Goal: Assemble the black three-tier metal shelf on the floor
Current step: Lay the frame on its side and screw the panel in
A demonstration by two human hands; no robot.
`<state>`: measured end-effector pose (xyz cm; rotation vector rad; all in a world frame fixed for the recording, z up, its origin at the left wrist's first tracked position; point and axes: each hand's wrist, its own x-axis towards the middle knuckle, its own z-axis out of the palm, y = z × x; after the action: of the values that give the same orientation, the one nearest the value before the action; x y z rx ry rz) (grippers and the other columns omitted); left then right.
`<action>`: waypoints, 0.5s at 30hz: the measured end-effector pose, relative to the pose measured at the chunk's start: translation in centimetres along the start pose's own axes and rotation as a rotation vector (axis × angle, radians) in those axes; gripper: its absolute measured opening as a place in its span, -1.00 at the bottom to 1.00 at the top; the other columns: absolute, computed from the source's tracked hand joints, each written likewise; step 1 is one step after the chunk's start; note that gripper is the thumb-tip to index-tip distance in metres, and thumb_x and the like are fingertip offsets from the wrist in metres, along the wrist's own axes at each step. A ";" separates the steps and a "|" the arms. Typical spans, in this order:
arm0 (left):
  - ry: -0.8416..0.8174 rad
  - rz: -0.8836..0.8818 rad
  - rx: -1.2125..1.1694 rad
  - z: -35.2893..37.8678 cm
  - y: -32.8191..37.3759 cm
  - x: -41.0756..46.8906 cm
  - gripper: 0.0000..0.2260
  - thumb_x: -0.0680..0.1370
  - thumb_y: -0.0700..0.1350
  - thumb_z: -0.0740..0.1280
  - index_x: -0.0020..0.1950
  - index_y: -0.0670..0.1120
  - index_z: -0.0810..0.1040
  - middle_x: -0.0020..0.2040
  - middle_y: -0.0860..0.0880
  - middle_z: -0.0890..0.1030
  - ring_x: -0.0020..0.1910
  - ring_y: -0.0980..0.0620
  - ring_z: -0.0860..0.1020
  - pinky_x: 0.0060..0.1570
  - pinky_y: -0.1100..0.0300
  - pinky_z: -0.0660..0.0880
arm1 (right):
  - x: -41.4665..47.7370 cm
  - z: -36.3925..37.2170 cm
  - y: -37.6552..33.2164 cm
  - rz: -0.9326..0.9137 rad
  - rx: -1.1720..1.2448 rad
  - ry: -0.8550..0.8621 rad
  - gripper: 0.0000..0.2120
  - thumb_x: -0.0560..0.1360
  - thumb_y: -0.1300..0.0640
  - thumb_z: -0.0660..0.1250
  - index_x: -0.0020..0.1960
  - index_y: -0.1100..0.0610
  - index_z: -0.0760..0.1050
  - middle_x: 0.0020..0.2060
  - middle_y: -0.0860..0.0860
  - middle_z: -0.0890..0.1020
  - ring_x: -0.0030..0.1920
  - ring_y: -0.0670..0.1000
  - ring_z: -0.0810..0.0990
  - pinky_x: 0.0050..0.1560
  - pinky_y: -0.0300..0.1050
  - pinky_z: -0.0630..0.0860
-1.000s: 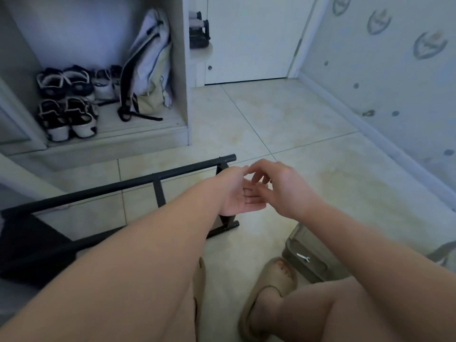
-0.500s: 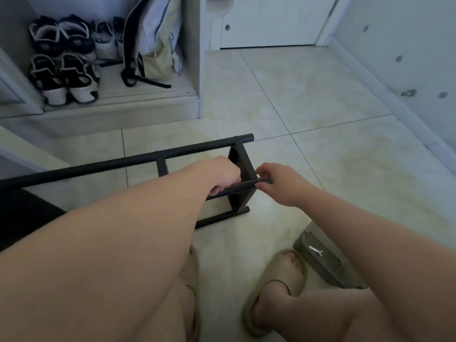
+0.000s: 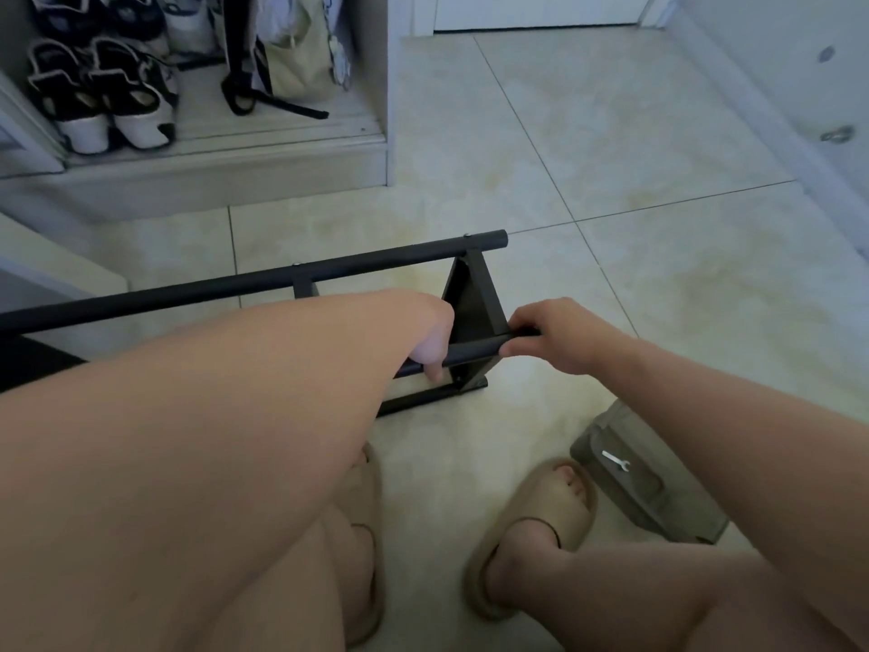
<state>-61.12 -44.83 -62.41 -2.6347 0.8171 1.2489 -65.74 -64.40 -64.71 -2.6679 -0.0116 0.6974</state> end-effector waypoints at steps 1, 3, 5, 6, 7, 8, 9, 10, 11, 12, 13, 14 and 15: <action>-0.005 0.015 0.032 0.2 0.3 -0.2 -0.56 0.56 0.08 0.42 0.30 -0.18 0.58 0.15 -0.10 0.62 0.14 -0.15 0.59 0.12 0.05 0.52 | -0.5 0.3 0.1 0.002 0.018 -0.008 -0.82 0.50 -0.09 0.48 -0.08 -0.02 0.56 -0.23 -0.06 0.58 -0.20 -0.02 0.52 -0.25 -0.17 0.37; -0.008 0.048 0.111 0.9 1.1 -0.7 -0.59 0.57 0.08 0.40 0.28 -0.19 0.58 0.12 -0.10 0.62 0.11 -0.13 0.59 0.05 0.08 0.49 | -1.8 1.0 0.2 0.019 0.043 -0.028 -0.80 0.50 -0.09 0.49 -0.08 0.00 0.55 -0.22 -0.04 0.59 -0.20 0.02 0.52 -0.24 -0.15 0.39; -0.004 0.072 0.180 1.8 1.9 -1.1 -0.62 0.57 0.06 0.40 0.26 -0.18 0.59 0.04 -0.08 0.59 0.01 -0.11 0.57 0.04 0.08 0.50 | -3.2 1.5 0.1 0.054 0.059 -0.042 -0.77 0.50 -0.09 0.49 -0.06 0.04 0.56 -0.20 -0.01 0.60 -0.16 0.07 0.54 -0.19 -0.09 0.44; -0.002 0.079 0.211 2.3 2.2 -1.2 -0.63 0.57 0.05 0.40 0.26 -0.17 0.59 0.00 -0.06 0.58 -0.03 -0.10 0.55 0.04 0.07 0.51 | -3.8 1.8 0.0 0.069 0.060 -0.050 -0.75 0.49 -0.10 0.49 -0.04 0.07 0.57 -0.18 0.02 0.61 -0.13 0.10 0.56 -0.14 -0.05 0.47; -0.002 0.086 0.240 2.7 2.5 -1.3 -0.65 0.57 0.04 0.40 0.25 -0.16 0.60 -0.02 -0.05 0.56 -0.05 -0.09 0.54 0.04 0.07 0.52 | -4.6 2.2 -0.1 0.083 0.059 -0.056 -0.73 0.49 -0.10 0.49 -0.03 0.09 0.58 -0.16 0.04 0.63 -0.11 0.12 0.58 -0.10 -0.03 0.50; -0.002 0.089 0.264 3.1 2.7 -1.5 -0.66 0.57 0.03 0.40 0.25 -0.15 0.60 -0.03 -0.05 0.56 -0.06 -0.09 0.53 0.03 0.07 0.52 | -5.3 2.6 -0.3 0.095 0.063 -0.055 -0.72 0.49 -0.10 0.49 -0.02 0.11 0.59 -0.15 0.06 0.64 -0.09 0.13 0.59 -0.08 -0.01 0.51; -0.004 0.090 0.284 3.5 2.9 -1.6 -0.66 0.57 0.03 0.40 0.25 -0.14 0.60 -0.03 -0.04 0.56 -0.06 -0.08 0.53 0.00 0.08 0.51 | -6.0 3.0 -0.4 0.107 0.073 -0.048 -0.72 0.49 -0.10 0.49 -0.02 0.11 0.59 -0.15 0.07 0.64 -0.10 0.14 0.58 -0.09 -0.01 0.51; -0.008 0.091 0.300 3.9 3.1 -1.7 -0.66 0.57 0.03 0.40 0.25 -0.14 0.59 -0.04 -0.04 0.55 -0.07 -0.08 0.53 -0.04 0.09 0.49 | -6.8 3.4 -0.5 0.120 0.087 -0.037 -0.72 0.49 -0.10 0.49 -0.03 0.11 0.58 -0.18 0.05 0.63 -0.14 0.13 0.57 -0.13 -0.02 0.49; -0.014 0.090 0.313 4.2 3.2 -1.8 -0.66 0.57 0.03 0.41 0.25 -0.14 0.59 -0.04 -0.03 0.55 -0.07 -0.08 0.52 -0.06 0.10 0.48 | -7.5 4.0 -0.6 0.134 0.099 -0.025 -0.73 0.49 -0.10 0.49 -0.06 0.10 0.57 -0.23 0.03 0.60 -0.19 0.10 0.54 -0.18 -0.04 0.46; -0.020 0.088 0.323 4.5 3.4 -1.8 -0.65 0.56 0.03 0.41 0.26 -0.13 0.58 -0.04 -0.03 0.55 -0.07 -0.08 0.52 -0.07 0.09 0.46 | -8.2 4.6 -0.7 0.146 0.107 -0.014 -0.73 0.49 -0.11 0.49 -0.09 0.09 0.56 -0.27 0.00 0.57 -0.24 0.07 0.51 -0.22 -0.06 0.42; -0.027 0.087 0.331 4.7 3.6 -1.8 -0.64 0.56 0.03 0.41 0.28 -0.13 0.58 -0.03 -0.04 0.55 -0.07 -0.08 0.52 -0.07 0.09 0.46 | -8.9 5.2 -0.7 0.155 0.114 -0.008 -0.72 0.49 -0.12 0.49 -0.11 0.08 0.55 -0.29 -0.01 0.56 -0.26 0.05 0.49 -0.24 -0.07 0.40; -0.035 0.088 0.338 5.0 3.8 -1.8 -0.63 0.56 0.03 0.41 0.30 -0.13 0.57 -0.03 -0.04 0.55 -0.06 -0.08 0.53 -0.06 0.09 0.46 | -9.4 5.7 -0.7 0.162 0.121 0.000 -0.72 0.48 -0.13 0.49 -0.12 0.07 0.54 -0.29 0.00 0.56 -0.27 0.04 0.49 -0.24 -0.07 0.40; -0.039 0.089 0.348 5.3 4.0 -1.9 -0.63 0.56 0.02 0.41 0.30 -0.13 0.57 -0.03 -0.04 0.56 -0.06 -0.08 0.53 -0.07 0.09 0.46 | -9.9 6.1 -0.7 0.167 0.130 0.011 -0.71 0.47 -0.14 0.49 -0.13 0.07 0.55 -0.29 0.01 0.57 -0.27 0.04 0.49 -0.24 -0.06 0.40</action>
<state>-67.76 -45.75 -63.99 -2.3140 1.0476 1.0605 -77.30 -62.61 -64.74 -2.5675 0.2535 0.7091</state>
